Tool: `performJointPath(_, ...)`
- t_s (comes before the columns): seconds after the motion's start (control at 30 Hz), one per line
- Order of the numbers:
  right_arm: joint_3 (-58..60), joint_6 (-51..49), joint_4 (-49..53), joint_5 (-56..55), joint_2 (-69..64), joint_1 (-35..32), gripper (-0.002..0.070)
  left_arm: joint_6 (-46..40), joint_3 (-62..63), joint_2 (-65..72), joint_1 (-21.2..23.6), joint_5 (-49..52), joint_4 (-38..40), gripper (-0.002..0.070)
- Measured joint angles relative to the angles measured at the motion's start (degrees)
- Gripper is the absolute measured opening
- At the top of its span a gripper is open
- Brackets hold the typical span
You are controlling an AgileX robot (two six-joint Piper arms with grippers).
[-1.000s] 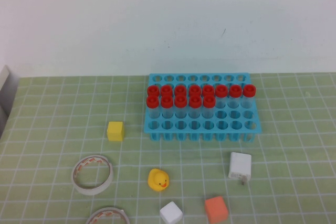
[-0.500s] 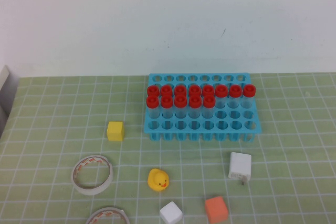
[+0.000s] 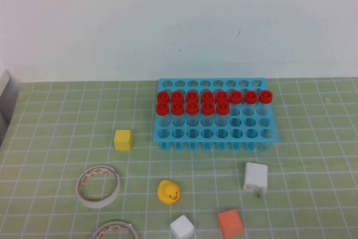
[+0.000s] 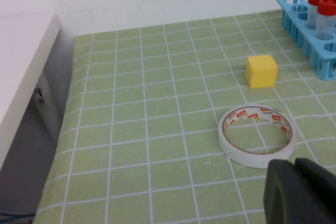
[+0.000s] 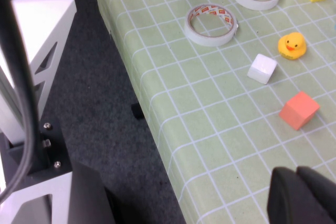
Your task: Place the test tubes
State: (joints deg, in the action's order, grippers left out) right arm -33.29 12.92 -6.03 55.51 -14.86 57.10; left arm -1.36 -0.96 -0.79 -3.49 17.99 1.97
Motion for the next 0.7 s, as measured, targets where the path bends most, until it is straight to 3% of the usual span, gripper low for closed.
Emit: performJointPath(0.7,0.00,0.00,0.05,0.00,1.27,0.00,-0.0001,0.00,0.00,0.00,0.00,0.00,0.14,0.0000)
